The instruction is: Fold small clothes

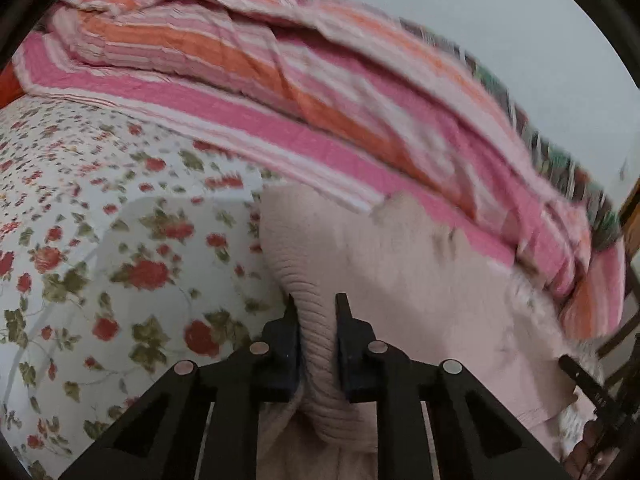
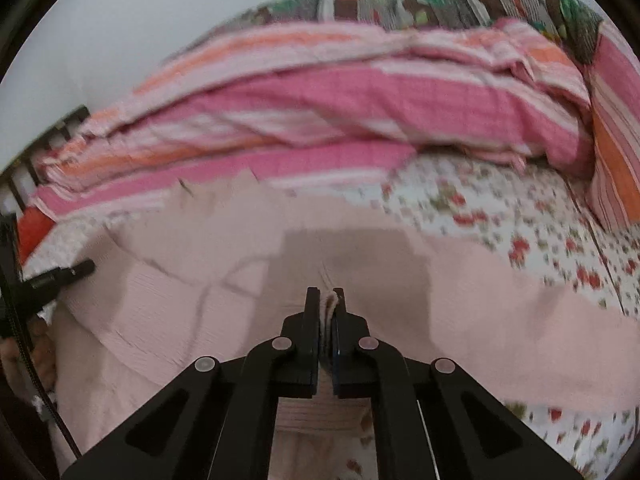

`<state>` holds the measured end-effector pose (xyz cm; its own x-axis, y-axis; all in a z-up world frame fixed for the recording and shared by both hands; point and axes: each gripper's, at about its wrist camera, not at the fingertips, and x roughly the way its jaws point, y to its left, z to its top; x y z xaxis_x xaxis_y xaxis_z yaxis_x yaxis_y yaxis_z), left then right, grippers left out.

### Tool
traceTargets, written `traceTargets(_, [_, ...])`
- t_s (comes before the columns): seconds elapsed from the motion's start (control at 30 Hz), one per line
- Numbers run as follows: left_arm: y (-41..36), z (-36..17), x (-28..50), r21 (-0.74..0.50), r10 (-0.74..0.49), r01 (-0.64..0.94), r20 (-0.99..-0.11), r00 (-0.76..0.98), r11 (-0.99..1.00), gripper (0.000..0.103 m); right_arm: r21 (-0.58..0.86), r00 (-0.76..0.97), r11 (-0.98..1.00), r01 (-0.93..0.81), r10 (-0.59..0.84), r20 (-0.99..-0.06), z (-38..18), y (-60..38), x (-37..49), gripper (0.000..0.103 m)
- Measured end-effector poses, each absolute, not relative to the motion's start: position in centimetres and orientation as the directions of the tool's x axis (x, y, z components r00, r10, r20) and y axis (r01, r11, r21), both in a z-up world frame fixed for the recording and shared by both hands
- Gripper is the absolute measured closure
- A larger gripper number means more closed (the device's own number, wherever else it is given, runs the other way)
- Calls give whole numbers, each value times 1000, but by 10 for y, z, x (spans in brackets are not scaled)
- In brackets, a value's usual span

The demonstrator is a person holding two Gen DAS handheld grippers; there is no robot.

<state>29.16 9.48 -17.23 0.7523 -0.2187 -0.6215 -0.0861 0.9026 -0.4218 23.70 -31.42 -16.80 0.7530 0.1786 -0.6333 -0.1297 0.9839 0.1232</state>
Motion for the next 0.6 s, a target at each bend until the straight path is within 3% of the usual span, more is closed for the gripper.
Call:
traceTargets(0.1, [105, -172, 291, -439, -200, -120, -615, 763, 890, 88, 169, 758, 973, -154, 226, -612, -161, -313, 241, 99])
traceTargets(0.2, [107, -182, 295, -453, -221, -137, -650, 727, 881, 87, 130, 738, 981, -142, 192, -647, -170, -307, 249, 98])
traceTargets(0.3, [108, -185, 295, -451, -222, -156, -676, 702, 879, 78, 109, 688, 988, -110, 155, -709, -186, -308, 259, 94])
traceTargets(0.37, [108, -184, 293, -454, -229, -148, -673, 703, 879, 71, 133, 673, 986, -101, 167, -720, -188, -314, 258, 82])
traceTargets(0.43, [104, -184, 291, -435, -226, -133, -676, 702, 890, 62, 147, 672, 984, -102, 178, -719, -183, -317, 253, 57])
traceTargets(0.5, [96, -182, 288, -403, -216, -108, -676, 704, 909, 52, 134, 680, 983, -125, 183, -710, -180, -314, 244, 48])
traceTargets(0.57, [89, -180, 288, -362, -190, -102, -684, 705, 926, 47, 77, 663, 989, -130, 144, -735, -185, -305, 244, 51])
traceTargets(0.6, [87, -179, 289, -349, -180, -102, -687, 704, 932, 47, 27, 664, 992, -123, 102, -741, -189, -299, 245, 71])
